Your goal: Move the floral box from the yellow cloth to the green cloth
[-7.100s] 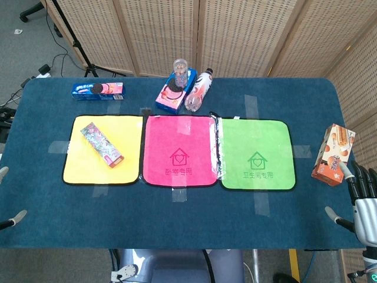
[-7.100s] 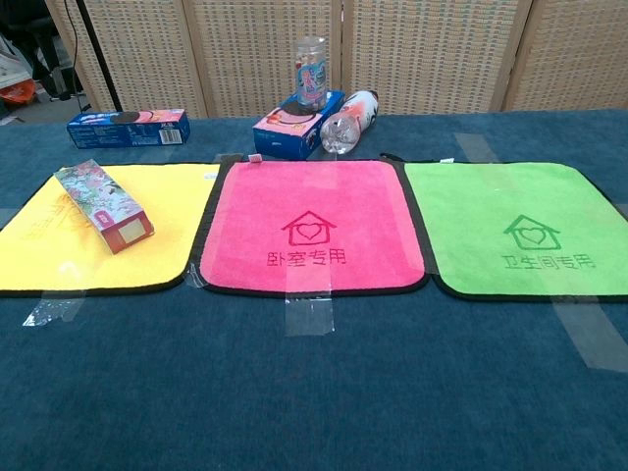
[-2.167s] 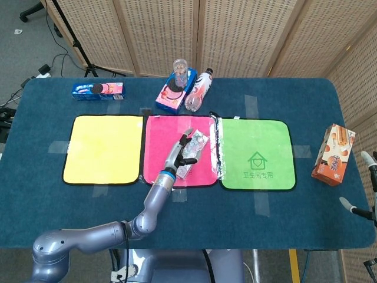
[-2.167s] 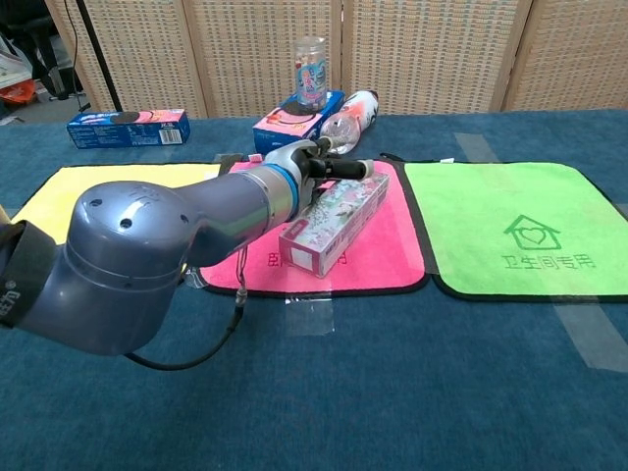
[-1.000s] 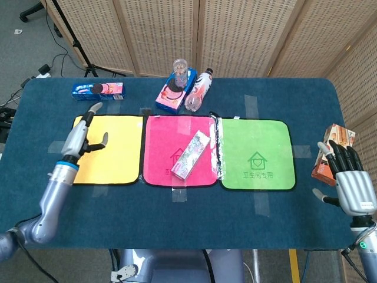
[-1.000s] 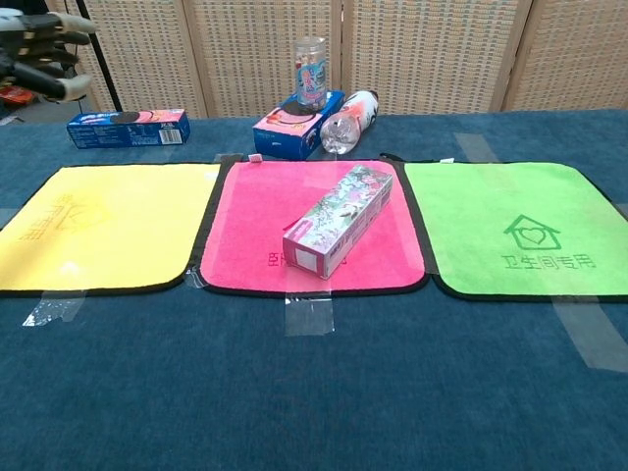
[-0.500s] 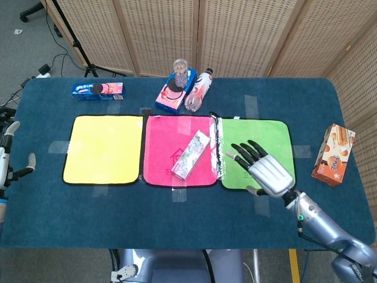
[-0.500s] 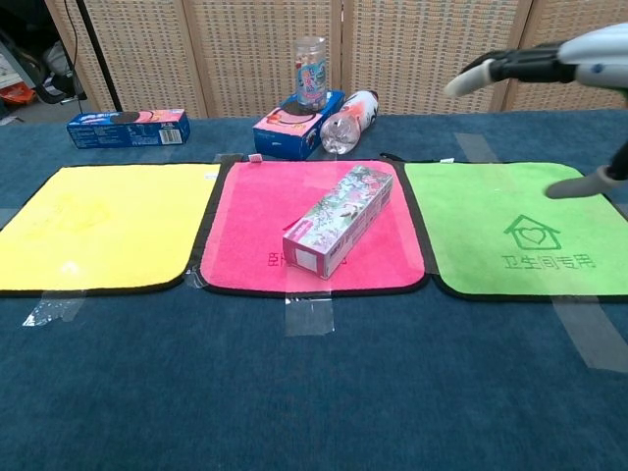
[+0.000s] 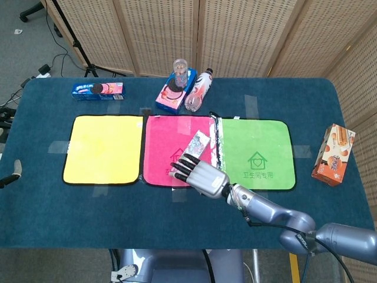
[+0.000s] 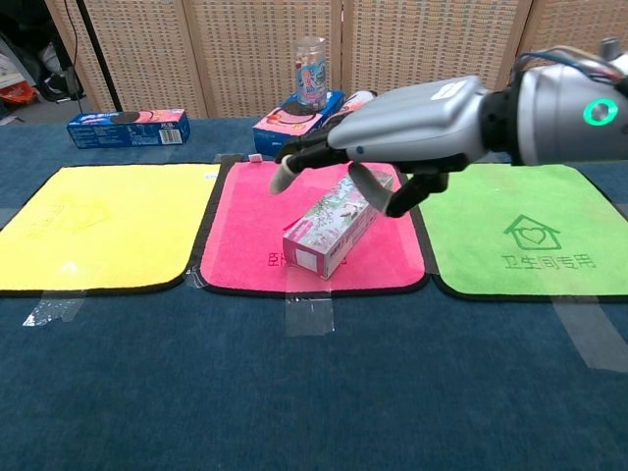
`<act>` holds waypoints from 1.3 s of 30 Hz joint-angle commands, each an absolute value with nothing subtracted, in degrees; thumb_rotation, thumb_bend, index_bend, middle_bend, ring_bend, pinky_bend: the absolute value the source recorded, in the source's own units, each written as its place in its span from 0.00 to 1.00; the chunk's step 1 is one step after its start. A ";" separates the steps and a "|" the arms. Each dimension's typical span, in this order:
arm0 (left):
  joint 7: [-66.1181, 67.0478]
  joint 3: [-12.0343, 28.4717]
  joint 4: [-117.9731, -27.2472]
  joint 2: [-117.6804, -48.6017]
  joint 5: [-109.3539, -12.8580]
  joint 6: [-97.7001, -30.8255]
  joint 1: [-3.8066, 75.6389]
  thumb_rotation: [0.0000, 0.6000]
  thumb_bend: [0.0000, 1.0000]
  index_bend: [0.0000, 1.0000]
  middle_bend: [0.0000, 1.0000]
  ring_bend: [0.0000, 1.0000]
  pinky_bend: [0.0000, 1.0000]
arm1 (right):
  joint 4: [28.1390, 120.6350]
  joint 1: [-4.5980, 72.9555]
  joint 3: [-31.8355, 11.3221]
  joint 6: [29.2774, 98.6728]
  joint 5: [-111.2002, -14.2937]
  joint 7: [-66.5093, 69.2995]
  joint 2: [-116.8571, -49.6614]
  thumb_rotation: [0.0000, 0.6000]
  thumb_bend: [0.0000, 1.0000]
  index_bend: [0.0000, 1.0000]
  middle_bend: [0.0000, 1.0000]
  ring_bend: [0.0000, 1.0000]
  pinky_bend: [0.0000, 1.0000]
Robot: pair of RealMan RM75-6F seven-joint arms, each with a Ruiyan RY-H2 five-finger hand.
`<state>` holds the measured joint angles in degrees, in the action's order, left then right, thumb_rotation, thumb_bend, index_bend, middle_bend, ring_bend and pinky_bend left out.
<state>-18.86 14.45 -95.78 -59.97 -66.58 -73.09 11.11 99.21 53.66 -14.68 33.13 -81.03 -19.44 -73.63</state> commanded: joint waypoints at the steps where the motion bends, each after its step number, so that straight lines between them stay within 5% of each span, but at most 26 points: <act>1: -18.88 14.45 -95.76 -59.91 -66.46 -73.06 11.08 1.00 0.51 0.00 0.00 0.00 0.00 | 95.69 57.92 -15.74 31.77 -74.03 -26.21 -78.57 1.00 1.00 0.11 0.00 0.00 0.00; 17: -20.54 14.49 -95.02 -59.46 -65.81 -71.41 11.24 1.00 0.52 0.00 0.00 0.00 0.00 | 84.11 70.94 -8.75 37.96 -46.63 -48.07 -90.82 1.00 1.00 0.11 0.00 0.00 0.00; 29: -21.75 14.36 -94.78 -59.25 -66.26 -71.05 11.15 1.00 0.52 0.00 0.00 0.00 0.00 | 85.80 74.62 -2.91 41.60 -37.12 -53.71 -90.34 1.00 1.00 0.15 0.00 0.00 0.00; 39: -21.37 13.86 -95.32 -59.32 -67.05 -71.19 11.11 1.00 0.52 0.00 0.00 0.00 0.00 | 87.54 76.07 2.02 43.73 -29.95 -56.23 -86.18 1.00 1.00 0.29 0.14 0.00 0.00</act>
